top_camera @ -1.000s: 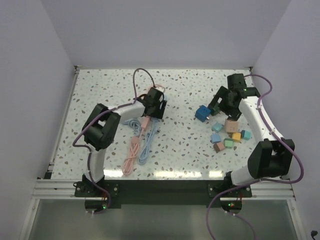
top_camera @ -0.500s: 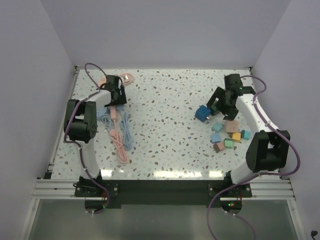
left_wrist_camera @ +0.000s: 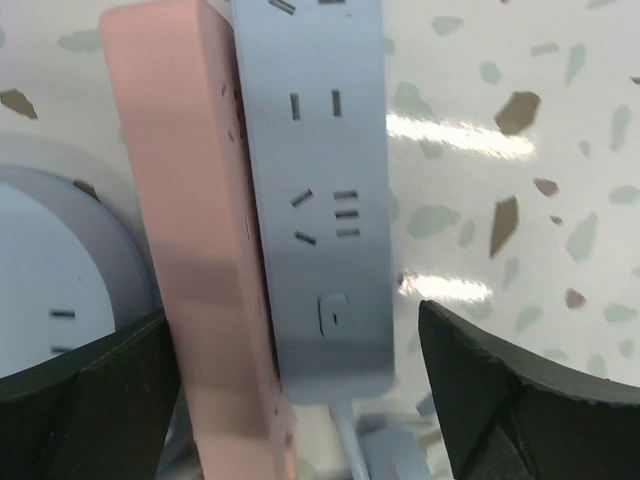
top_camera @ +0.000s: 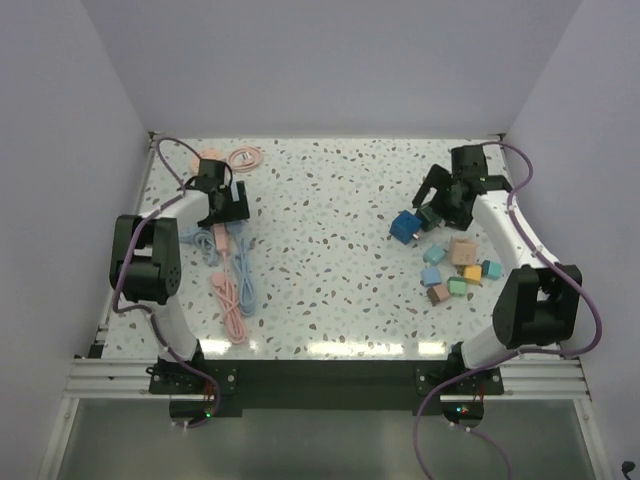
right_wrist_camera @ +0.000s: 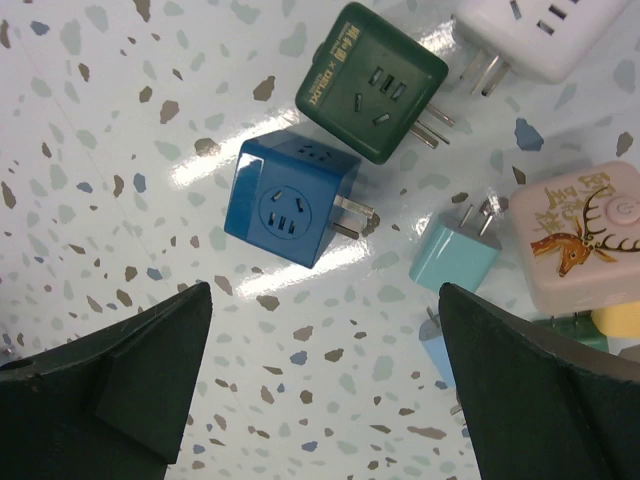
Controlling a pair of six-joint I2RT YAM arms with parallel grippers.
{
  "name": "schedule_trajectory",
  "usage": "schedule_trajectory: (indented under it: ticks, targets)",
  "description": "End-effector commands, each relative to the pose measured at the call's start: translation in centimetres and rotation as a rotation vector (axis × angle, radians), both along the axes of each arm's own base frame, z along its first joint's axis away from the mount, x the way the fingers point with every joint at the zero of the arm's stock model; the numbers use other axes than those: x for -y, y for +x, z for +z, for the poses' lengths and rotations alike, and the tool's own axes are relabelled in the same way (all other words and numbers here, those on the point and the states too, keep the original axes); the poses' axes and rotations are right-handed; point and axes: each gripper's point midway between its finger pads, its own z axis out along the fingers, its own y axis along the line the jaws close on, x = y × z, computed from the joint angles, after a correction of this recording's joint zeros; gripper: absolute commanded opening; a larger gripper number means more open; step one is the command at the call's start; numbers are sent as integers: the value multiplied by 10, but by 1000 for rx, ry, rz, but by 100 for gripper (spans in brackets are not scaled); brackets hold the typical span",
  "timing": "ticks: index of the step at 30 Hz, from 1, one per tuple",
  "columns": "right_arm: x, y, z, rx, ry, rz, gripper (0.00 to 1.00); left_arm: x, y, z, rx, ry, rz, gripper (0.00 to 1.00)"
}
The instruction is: Pull the plug off the socket
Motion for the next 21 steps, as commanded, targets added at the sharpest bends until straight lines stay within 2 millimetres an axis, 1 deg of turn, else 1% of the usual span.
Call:
schedule_trajectory:
  ticks: [1,2,3,5,6,8,9,10,11,12,13,14,15,17,18,20,21]
  targets:
    - [2,12,44,199,-21,58,99,19,-5,53,95,-76,-69,100]
    - [3,10,47,204,-35,67,99,22,-6,60,113,-89,-80,100]
    - [4,10,51,212,-43,72,99,26,-5,76,151,-108,-95,100]
    - [5,4,54,206,-55,89,99,30,-4,94,193,-122,-111,100]
    - [5,4,57,212,-58,98,99,32,-2,112,237,-129,-121,100]
    - [4,-2,64,218,-62,119,99,40,-1,135,291,-157,-158,100]
    - [3,-4,69,224,-59,125,99,42,-3,155,337,-166,-172,100]
    - [2,-6,72,235,-57,138,99,49,-1,170,381,-184,-195,100]
    - [1,-10,86,280,-61,154,99,53,-4,187,429,-198,-216,100]
    - [2,-13,86,289,-66,160,99,59,-7,195,448,-222,-229,100]
    - [2,-14,95,332,-69,159,99,66,-8,205,476,-253,-255,100]
    - [3,-21,110,384,-74,161,99,70,-12,222,520,-272,-276,100]
    - [3,-27,112,400,-79,165,99,73,-16,226,536,-289,-289,100]
    - [4,-34,121,440,-85,170,99,79,-23,251,611,-319,-320,100]
    - [4,-43,127,466,-89,172,99,80,-26,255,626,-329,-324,100]
    - [7,-55,129,461,-101,167,99,83,-33,277,690,-346,-346,100]
    - [11,-63,134,473,-116,154,99,85,-36,282,709,-353,-353,100]
